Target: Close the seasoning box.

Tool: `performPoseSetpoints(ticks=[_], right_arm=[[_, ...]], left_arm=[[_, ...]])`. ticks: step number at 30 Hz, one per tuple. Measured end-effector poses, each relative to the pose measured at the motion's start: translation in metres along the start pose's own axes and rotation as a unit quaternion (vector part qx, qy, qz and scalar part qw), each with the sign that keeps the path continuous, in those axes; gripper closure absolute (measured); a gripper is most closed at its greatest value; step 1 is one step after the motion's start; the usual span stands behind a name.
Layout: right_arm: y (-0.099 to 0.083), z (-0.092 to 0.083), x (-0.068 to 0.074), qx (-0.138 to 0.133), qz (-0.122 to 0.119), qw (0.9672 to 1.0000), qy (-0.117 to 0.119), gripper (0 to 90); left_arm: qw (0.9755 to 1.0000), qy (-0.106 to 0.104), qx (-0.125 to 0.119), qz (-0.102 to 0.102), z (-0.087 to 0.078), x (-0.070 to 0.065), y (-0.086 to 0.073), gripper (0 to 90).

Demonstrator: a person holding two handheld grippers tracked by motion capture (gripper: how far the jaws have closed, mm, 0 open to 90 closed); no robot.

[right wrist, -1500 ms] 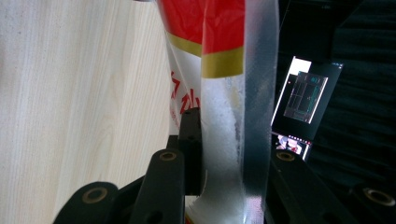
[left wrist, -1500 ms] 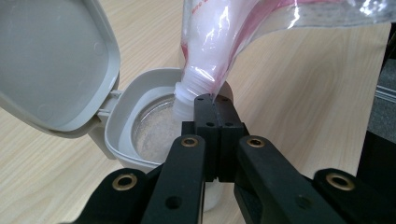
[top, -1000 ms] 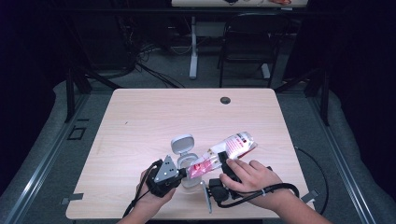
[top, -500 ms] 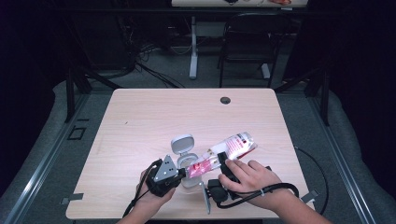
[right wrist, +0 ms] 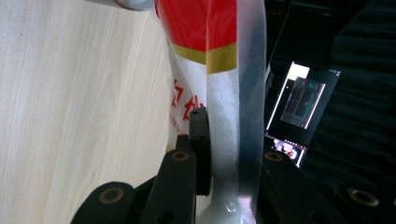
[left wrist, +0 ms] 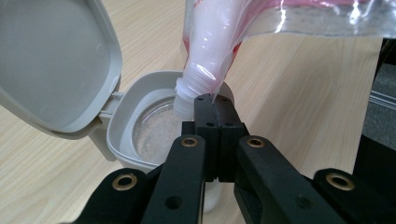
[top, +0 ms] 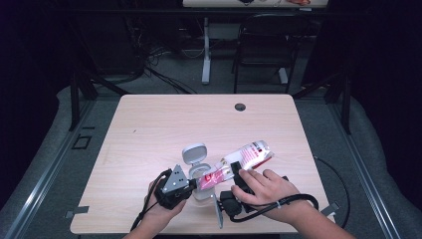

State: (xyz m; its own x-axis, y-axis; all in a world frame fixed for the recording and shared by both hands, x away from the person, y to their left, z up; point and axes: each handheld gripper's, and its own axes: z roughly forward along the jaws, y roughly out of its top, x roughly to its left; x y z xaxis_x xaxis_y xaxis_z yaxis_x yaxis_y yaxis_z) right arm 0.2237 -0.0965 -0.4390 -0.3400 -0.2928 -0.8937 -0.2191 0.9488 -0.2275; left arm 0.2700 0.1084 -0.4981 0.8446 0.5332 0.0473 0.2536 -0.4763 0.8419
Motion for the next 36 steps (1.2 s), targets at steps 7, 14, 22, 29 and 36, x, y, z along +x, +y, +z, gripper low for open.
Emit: performPoseSetpoints(ticks=[7, 14, 22, 29, 36], right_arm=[[0.0, -0.001, -0.003, -0.003, -0.002, 1.0, 0.0, 82.9], [0.0, -0.002, -0.008, -0.003, -0.004, 1.0, 0.001, 83.1], [0.003, -0.005, -0.012, 0.003, -0.021, 0.9998, -0.001, 83.4], [0.007, -0.005, -0.012, 0.004, -0.032, 0.9995, -0.004, 83.8], [0.007, -0.003, -0.011, -0.002, -0.025, 0.9997, -0.001, 84.1]], left_arm=[[1.0, -0.003, -0.001, -0.001, -0.002, 0.0, 0.001, 90.0], [0.9999, -0.004, -0.008, -0.006, -0.004, 0.001, 0.003, 90.0], [0.9999, -0.003, -0.008, -0.007, -0.004, 0.001, 0.003, 90.0], [0.9999, -0.003, -0.006, -0.009, -0.003, 0.002, 0.0, 90.0], [0.9999, -0.004, -0.004, -0.011, -0.001, 0.002, -0.001, 90.0]])
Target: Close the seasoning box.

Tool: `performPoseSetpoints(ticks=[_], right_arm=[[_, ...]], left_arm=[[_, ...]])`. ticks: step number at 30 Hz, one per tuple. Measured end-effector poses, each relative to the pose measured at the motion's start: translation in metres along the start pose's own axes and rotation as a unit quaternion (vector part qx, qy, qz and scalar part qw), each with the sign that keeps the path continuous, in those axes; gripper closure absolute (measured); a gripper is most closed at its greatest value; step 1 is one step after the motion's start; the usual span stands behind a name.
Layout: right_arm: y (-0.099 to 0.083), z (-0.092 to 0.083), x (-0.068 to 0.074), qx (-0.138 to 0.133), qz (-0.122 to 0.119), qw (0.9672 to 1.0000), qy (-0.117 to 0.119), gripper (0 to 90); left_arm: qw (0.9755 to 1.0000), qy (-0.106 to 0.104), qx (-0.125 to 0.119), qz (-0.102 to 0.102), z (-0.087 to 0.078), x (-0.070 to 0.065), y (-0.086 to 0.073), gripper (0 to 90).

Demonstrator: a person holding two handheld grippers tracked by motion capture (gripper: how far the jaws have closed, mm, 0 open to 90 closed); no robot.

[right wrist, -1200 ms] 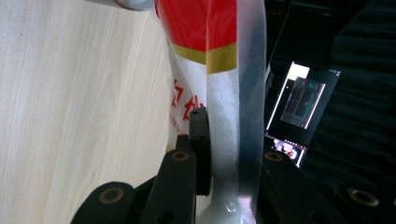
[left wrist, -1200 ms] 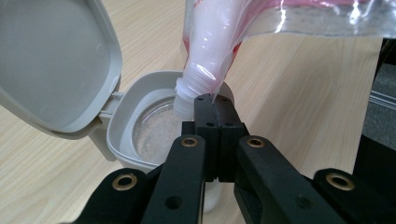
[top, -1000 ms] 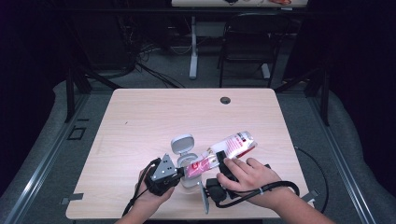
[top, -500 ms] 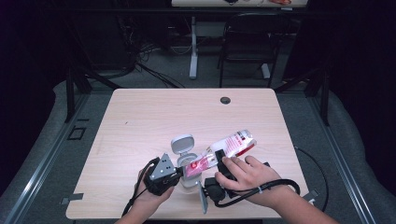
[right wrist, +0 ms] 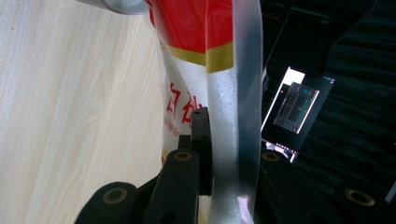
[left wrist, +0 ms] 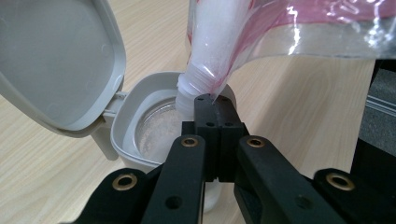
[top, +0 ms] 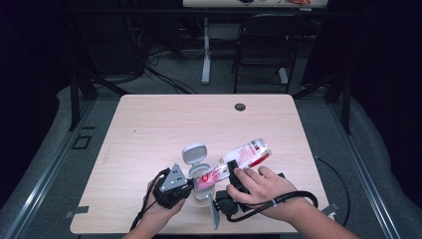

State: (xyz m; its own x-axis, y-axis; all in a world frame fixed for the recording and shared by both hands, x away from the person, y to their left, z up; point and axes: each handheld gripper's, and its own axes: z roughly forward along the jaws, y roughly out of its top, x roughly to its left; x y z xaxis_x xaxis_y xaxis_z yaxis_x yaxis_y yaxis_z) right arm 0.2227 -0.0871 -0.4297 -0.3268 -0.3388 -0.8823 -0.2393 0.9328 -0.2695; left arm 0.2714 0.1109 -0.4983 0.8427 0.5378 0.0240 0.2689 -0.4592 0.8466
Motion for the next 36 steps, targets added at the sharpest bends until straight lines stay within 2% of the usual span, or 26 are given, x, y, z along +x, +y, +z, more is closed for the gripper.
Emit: performPoseSetpoints(ticks=[7, 9, 10, 20, 25, 32, 33, 35, 36], right_arm=[[0.0005, -0.001, -0.0004, 0.005, -0.009, 0.9999, -0.004, 84.5], [-0.0003, -0.0001, 0.0005, -0.004, -0.001, 1.0, -0.002, 84.5], [0.0007, -0.0017, -0.0006, 0.008, -0.012, 0.9999, -0.006, 84.5], [0.0019, -0.0023, -0.0009, 0.003, -0.022, 0.9997, -0.006, 84.8], [0.0035, -0.0036, -0.0023, 0.01, -0.034, 0.9993, -0.007, 84.9], [0.0037, -0.0035, -0.0036, 0.003, -0.036, 0.9993, -0.008, 84.9], [0.0048, -0.0052, -0.0046, 0.014, -0.043, 0.9989, -0.01, 85.0], [0.003, -0.0023, -0.0021, -0.006, -0.026, 0.9996, -0.006, 85.0], [0.0034, -0.0034, -0.0032, 0.001, -0.032, 0.9995, -0.007, 85.0]], left_arm=[[1.0, -0.003, 0.001, -0.001, 0.002, -0.0005, -0.0003, 90.0], [1.0, -0.003, 0.001, -0.001, 0.002, -0.0007, -0.0002, 90.0], [1.0, -0.003, 0.001, -0.001, 0.0021, -0.0008, -0.0003, 90.0], [1.0, -0.002, -0.001, -0.001, 0.002, -0.0009, -0.0006, 90.0], [1.0, -0.003, -0.002, -0.002, 0.002, -0.001, -0.0006, 90.0], [1.0, -0.003, -0.002, -0.002, 0.0014, -0.0006, -0.0003, 90.0], [1.0, -0.003, -0.002, -0.002, 0.0011, -0.0007, -0.0002, 90.0], [1.0, -0.003, -0.002, -0.002, 0.0012, -0.0008, -0.0003, 90.0], [1.0, -0.003, -0.002, -0.002, 0.001, -0.0008, -0.0002, 90.0]])
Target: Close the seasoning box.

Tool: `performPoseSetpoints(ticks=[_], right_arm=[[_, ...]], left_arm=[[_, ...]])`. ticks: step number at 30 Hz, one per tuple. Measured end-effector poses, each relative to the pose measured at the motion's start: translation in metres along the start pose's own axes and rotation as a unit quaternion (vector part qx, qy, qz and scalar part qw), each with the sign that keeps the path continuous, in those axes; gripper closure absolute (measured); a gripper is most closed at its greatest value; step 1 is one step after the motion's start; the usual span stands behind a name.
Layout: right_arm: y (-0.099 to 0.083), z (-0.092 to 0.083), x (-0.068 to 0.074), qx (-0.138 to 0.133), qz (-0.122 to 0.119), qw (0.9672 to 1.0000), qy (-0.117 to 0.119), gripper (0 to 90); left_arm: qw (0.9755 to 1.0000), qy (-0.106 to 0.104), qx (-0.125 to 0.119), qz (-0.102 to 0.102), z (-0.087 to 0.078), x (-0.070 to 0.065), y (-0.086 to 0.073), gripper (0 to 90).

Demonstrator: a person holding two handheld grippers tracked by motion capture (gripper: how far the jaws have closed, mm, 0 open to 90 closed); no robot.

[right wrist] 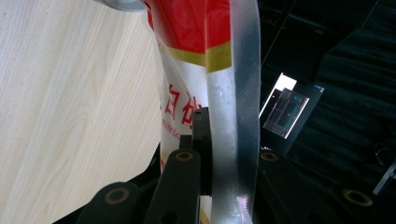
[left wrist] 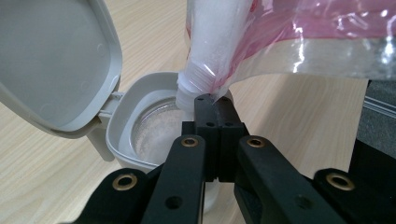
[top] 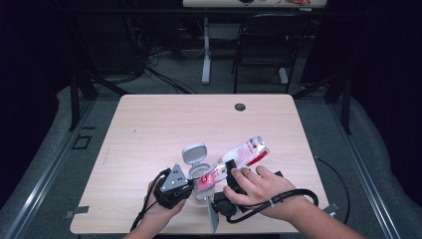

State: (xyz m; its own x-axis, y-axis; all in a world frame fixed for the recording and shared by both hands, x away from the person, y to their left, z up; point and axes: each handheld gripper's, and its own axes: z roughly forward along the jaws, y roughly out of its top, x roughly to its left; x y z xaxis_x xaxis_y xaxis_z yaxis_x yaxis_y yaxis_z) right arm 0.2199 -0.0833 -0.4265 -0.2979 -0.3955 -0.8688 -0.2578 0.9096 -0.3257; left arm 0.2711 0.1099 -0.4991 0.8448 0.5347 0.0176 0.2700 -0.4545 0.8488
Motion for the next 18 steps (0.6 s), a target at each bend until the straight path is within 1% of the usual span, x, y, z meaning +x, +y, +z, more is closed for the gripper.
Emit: performPoseSetpoints(ticks=[1, 4, 5, 6, 14, 18], right_arm=[[0.0005, -0.0009, -0.0006, 0.007, -0.006, 1.0, -0.002, 85.0], [0.0, -0.0005, -0.0007, 0.003, -0.003, 1.0, 0.0, 85.1], [0.0006, -0.0017, -0.0018, 0.01, -0.01, 0.9999, -0.001, 85.1], [0.0006, -0.0015, -0.0023, 0.009, -0.011, 0.9999, -0.001, 85.1], [0.0006, -0.0014, -0.0044, 0.006, -0.011, 0.9999, 0.001, 85.2], [0.0003, -0.0012, -0.0044, 0.004, -0.007, 1.0, 0.001, 85.3]], left_arm=[[1.0, 0.0, 0.0, 0.0, 0.0002, 0.0, 0.0, 90.0], [1.0, -0.001, -0.001, -0.001, 0.0001, 0.0, 0.0001, 90.0], [1.0, -0.001, -0.001, -0.002, 0.0001, 0.0, 0.0002, 90.0], [1.0, -0.001, -0.001, -0.001, 0.0002, 0.0, 0.0002, 90.0], [1.0, -0.001, -0.002, -0.002, -0.0003, 0.0003, 0.0003, 90.0], [1.0, -0.001, -0.002, -0.002, -0.0007, 0.0005, 0.0006, 90.0]])
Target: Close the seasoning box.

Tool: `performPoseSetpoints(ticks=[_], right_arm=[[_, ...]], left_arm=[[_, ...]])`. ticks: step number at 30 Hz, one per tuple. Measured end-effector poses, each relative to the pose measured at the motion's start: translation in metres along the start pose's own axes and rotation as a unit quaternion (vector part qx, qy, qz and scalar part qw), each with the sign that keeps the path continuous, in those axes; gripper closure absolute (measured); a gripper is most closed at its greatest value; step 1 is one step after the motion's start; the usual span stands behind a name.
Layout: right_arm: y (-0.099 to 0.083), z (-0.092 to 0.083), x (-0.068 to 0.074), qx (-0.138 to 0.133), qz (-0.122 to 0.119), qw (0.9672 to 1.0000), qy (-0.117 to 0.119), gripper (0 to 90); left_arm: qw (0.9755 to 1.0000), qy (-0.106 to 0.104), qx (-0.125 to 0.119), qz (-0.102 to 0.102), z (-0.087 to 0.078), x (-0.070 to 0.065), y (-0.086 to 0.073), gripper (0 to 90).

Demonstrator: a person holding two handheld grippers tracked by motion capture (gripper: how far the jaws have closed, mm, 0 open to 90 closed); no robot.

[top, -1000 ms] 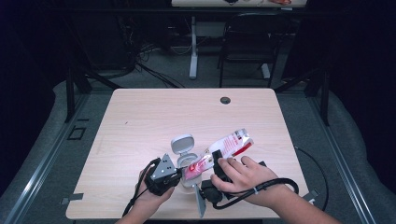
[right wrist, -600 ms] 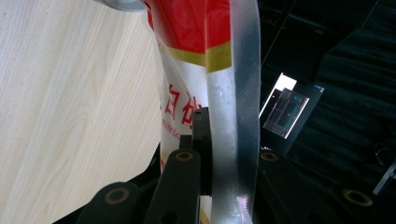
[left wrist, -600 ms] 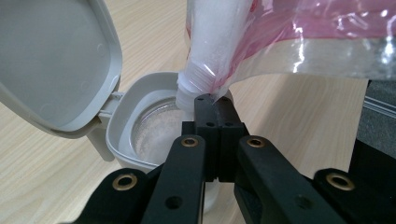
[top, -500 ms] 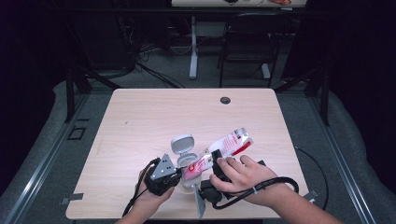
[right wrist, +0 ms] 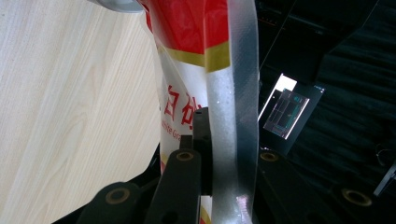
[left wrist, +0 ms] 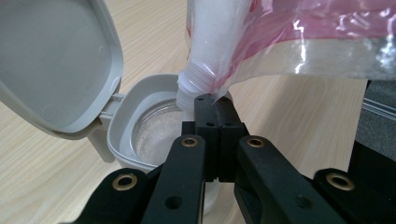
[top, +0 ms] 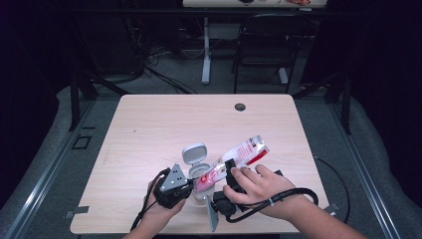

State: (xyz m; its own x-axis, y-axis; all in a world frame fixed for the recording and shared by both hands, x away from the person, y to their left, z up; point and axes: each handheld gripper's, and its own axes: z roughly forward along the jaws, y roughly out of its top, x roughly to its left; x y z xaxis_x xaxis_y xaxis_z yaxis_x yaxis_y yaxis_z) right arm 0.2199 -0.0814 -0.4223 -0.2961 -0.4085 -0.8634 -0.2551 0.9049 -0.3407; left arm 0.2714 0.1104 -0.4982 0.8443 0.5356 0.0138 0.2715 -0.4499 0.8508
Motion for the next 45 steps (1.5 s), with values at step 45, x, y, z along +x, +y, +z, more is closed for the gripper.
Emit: performPoseSetpoints(ticks=[45], right_arm=[[0.0034, -0.0022, -0.0068, -0.003, -0.008, 1.0, 0.0, 86.2]], left_arm=[[1.0, -0.001, -0.006, -0.007, -0.0032, 0.0012, -0.0007, 90.0]])
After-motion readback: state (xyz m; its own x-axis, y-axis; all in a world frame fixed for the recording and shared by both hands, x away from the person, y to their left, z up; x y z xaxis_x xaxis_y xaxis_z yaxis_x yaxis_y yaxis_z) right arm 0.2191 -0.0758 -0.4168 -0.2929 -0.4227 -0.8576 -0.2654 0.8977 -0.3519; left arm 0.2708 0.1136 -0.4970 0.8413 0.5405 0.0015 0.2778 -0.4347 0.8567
